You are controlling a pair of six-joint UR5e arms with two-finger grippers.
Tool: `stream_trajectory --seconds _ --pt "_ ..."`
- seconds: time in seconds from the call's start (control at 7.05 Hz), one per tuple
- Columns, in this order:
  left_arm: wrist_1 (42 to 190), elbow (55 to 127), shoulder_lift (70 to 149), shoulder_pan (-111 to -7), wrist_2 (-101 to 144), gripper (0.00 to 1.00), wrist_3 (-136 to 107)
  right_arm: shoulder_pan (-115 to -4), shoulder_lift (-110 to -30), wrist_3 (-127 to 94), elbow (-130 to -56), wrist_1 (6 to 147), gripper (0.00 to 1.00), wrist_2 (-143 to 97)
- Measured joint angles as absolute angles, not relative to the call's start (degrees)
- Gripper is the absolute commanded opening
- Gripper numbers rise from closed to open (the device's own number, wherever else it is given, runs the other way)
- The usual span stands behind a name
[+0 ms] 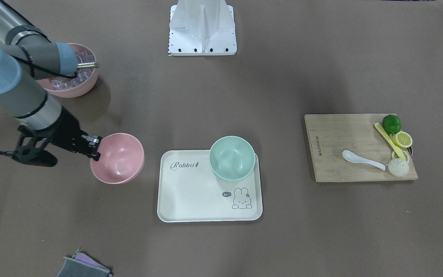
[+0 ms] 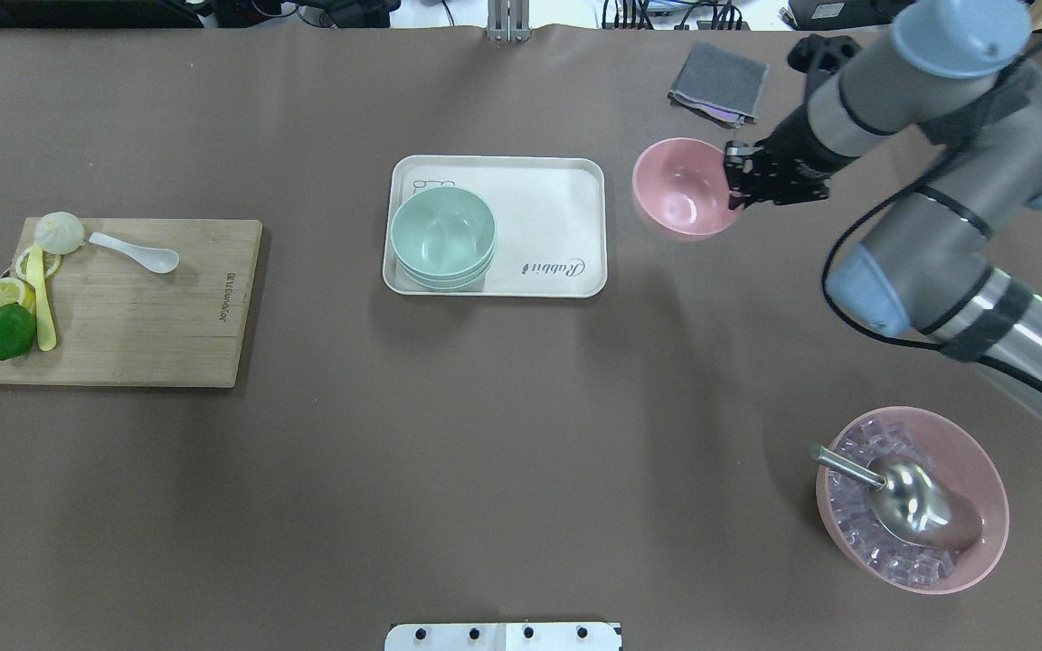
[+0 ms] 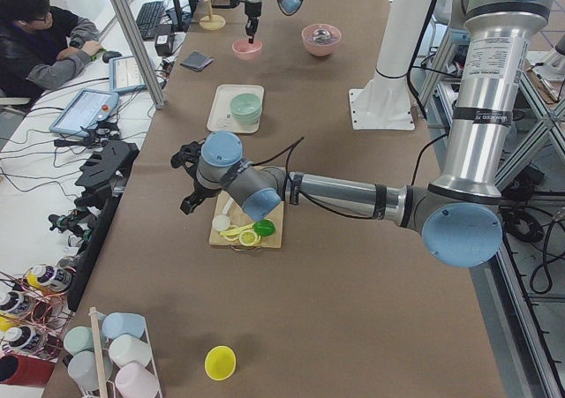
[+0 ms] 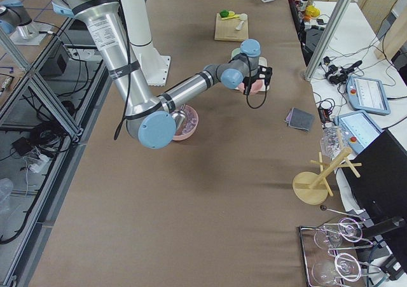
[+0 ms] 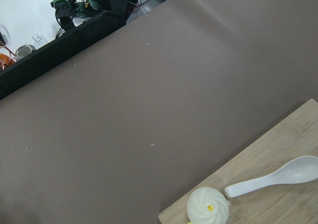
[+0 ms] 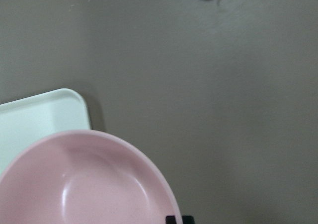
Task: Stack pink bowl on green and place spoon
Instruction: 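Lift the pink bowl with the right gripper and carry it over the green bowl, then lower the pink bowl into the green bowl and open the right gripper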
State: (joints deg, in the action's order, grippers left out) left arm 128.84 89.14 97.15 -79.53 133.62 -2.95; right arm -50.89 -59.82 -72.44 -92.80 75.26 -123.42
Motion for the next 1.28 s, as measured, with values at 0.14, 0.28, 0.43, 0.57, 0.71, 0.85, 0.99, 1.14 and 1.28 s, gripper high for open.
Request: stream_trajectory --seconds 0.14,0.28,0.43,0.57,0.71,0.85,0.99,1.14,1.28 --pt "128.85 89.18 97.24 -79.19 133.61 0.99 -3.37 -47.80 -53.77 -77.84 -90.80 78.66 0.00 -121.09" --pt "128.85 89.20 97.30 -78.82 133.60 0.99 -3.78 -45.45 -48.24 -82.18 -87.84 80.35 0.00 -119.48" --pt "128.85 89.20 97.32 -78.54 133.59 0.99 -4.06 -43.50 -42.49 -85.65 -83.42 81.09 0.00 -118.02" --pt "128.85 89.21 97.31 -78.40 133.59 0.99 -4.16 -41.67 -37.90 -87.70 -79.05 81.35 0.00 -116.02" --pt "128.85 89.21 97.31 -78.35 133.61 0.99 -4.22 -39.54 -35.35 -88.83 -76.28 81.44 0.00 -113.37" --pt "128.85 89.21 97.30 -78.32 133.65 0.99 -4.27 -37.53 -34.36 -89.62 -75.05 81.46 0.00 -111.10" --pt "128.85 89.21 97.29 -78.31 133.67 0.99 -4.30 -36.09 -34.05 -90.18 -74.45 81.47 0.00 -109.63" --pt "128.85 89.21 97.29 -78.31 133.68 0.99 -4.30 -35.07 -34.02 -90.41 -73.90 81.46 0.00 -108.72" --pt "128.85 89.21 97.29 -78.31 133.68 0.99 -4.29 -34.54 -34.01 -90.45 -73.39 81.41 0.00 -108.07"
